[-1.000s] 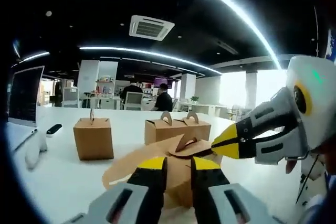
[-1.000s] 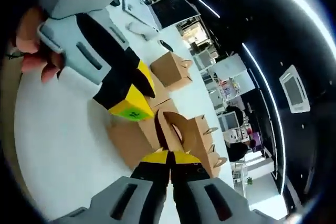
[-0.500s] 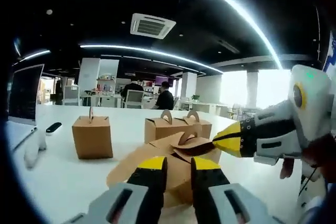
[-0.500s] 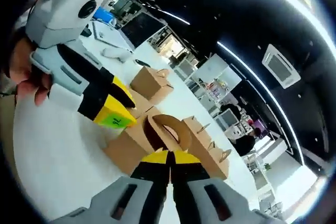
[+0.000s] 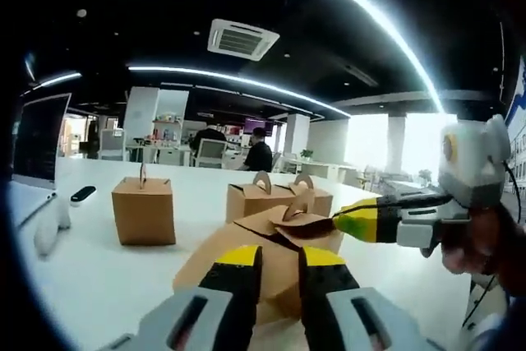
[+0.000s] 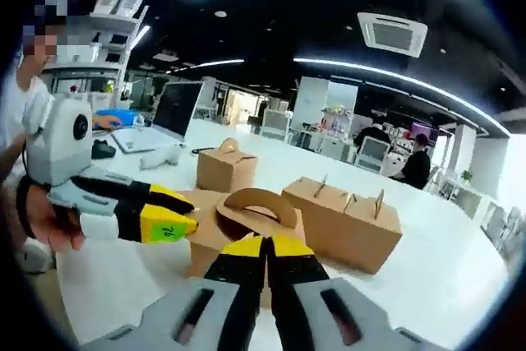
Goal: Pick up one paper box from the group, open the paper box, and remove the item inside
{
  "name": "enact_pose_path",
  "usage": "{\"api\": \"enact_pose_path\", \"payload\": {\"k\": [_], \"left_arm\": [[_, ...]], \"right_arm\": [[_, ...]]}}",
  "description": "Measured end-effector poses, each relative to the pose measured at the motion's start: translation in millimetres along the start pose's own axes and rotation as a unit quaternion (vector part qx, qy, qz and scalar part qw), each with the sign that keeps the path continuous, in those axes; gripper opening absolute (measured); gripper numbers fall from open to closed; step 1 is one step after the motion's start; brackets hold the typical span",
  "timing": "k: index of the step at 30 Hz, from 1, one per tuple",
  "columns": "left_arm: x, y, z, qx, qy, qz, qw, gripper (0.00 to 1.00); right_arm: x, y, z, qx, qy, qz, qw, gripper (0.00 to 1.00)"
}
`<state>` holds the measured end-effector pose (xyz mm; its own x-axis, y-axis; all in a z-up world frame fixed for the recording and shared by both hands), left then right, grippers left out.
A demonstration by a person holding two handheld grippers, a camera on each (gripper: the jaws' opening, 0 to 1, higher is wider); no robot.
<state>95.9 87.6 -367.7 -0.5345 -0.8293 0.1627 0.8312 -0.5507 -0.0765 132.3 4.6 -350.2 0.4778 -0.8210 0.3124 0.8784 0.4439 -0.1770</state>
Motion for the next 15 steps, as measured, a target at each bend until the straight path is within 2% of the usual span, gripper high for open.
{"api": "enact_pose_path", "payload": {"k": [1,3,5,6,7,8,9,10,11,13,15], "left_arm": [[0.2,0.1,-0.2,0.001,-0.001,0.0,1.0,0.2],[0.6,0.2,-0.7,0.003,-0.002,0.0,1.0,0.2],[0.6,-0.3,-0.8,0.003,-0.002,0.0,1.0,0.2],[0.7,-0.4,-0.9,0.003,-0.002,-0.001,1.0,0.2],[0.3,-0.8,-1.4,0.003,-0.003,0.0,1.0,0.2],[0.0,-1.2,-1.3,0.003,-0.003,0.0,1.0,0.2],[-0.3,-1.4,-1.5,0.003,-0.003,0.0,1.0,0.2],[-0.8,-1.7,-1.9,0.001,-0.004,0.0,1.0,0.2],[-1.4,-1.9,-2.2,0.002,-0.006,0.001,1.0,0.2],[-2.3,-2.0,-2.8,0.001,-0.008,0.001,1.0,0.2],[-3.6,-2.3,-3.4,0.0,-0.008,0.001,1.0,0.2]], "right_arm": [[0.1,0.6,-0.4,0.004,-0.031,-0.002,0.9995,0.03],[-2.0,-1.0,0.7,0.014,-0.057,-0.007,0.9982,0.03],[-6.7,-0.3,-3.3,0.016,-0.12,-0.005,0.9926,0.03],[-6.9,-0.3,-4.0,0.015,-0.132,-0.011,0.9911,0.03],[-8.6,-0.5,-1.1,0.024,-0.164,-0.013,0.9861,0.04],[-9.1,-0.2,0.1,0.026,-0.2,-0.018,0.9793,0.04],[-9.7,-0.4,1.2,0.028,-0.248,-0.024,0.9681,0.04],[-12.6,0.8,3.5,0.037,-0.313,-0.024,0.9487,0.05],[-14.9,2.9,3.8,0.041,-0.361,-0.021,0.9314,0.07],[-18.0,3.9,6.2,0.038,-0.409,-0.015,0.9117,0.08],[-23.3,4.3,7.5,0.029,-0.434,0.01,0.9002,0.08]]}}
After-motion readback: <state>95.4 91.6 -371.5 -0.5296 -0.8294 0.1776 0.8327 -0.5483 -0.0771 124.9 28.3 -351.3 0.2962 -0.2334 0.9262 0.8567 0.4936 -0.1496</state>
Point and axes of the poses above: the point that each gripper's makers call its tool centre point, and the gripper's own axes: y roughly forward along the fingers, x roughly to its right, z roughly out of its top, the point moved 1 cm from there along -y, roughly backward along the fingers, and after that the axes turned 15 degrees about -z, right-handed, at the moved point
